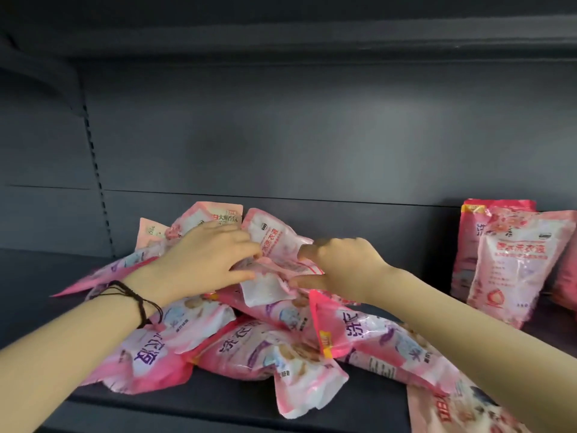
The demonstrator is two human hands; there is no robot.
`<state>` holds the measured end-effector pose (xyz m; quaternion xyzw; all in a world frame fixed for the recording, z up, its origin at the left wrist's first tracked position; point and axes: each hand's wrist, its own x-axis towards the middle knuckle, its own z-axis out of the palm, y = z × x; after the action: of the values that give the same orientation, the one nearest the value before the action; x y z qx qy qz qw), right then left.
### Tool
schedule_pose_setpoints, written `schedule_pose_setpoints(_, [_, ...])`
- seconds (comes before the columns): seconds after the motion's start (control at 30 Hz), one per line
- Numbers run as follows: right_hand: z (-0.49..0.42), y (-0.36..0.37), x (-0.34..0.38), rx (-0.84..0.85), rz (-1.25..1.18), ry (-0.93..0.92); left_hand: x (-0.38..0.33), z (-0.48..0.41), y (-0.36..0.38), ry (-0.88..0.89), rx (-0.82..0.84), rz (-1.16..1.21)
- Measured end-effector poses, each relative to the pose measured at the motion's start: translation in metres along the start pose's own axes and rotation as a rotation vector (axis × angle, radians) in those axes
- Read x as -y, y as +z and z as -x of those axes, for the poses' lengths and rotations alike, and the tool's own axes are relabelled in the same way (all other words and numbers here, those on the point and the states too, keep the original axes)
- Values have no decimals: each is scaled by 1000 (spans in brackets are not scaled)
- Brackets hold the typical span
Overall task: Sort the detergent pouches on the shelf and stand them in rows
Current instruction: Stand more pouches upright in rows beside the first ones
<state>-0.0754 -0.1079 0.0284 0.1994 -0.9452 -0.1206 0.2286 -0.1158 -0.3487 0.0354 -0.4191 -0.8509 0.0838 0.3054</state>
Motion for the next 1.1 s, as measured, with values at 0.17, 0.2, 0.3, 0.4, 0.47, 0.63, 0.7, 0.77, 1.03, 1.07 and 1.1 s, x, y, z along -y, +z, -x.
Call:
schedule_pose_setpoints(0.17, [-19, 8, 28, -17, -352, 63, 2, -11, 10, -111, -137, 211])
schedule_pose_setpoints(0.2, [-22, 10, 30, -41, -427, 96, 0, -15, 11, -121, -161, 228])
schedule_pose_setpoints(0.3, [-25, 14, 27, -137, -702, 273, -4, -28, 17, -158, -283, 299])
schedule_pose_setpoints(0.4, [-25, 14, 19, -203, -1029, 455, -8, -37, 30, -358, -506, 589])
schedule_pose_setpoints(0.47, [-25, 12, 10, -222, -1205, 505, -12, -43, 41, -519, -526, 883])
schedule_pose_setpoints(0.63, [-19, 9, -10, -337, -1452, 534, -18, -59, 59, -586, -325, 1310])
schedule_pose_setpoints(0.7, [-13, 16, -15, -318, -1462, 549, -19, -65, 62, -604, -369, 1363])
schedule_pose_setpoints(0.77, [-5, 26, -20, -224, -1434, 530, -20, -73, 63, -688, -428, 1398])
schedule_pose_setpoints(1.03, [7, 6, -53, -445, -1565, 635, -48, -125, 13, -667, -650, 1721])
schedule_pose_setpoints(1.07, [10, -4, -59, -490, -1570, 620, -54, -135, 2, -640, -681, 1715])
schedule_pose_setpoints(1.1, [15, -13, -66, -533, -1568, 600, -60, -145, -9, -614, -712, 1716])
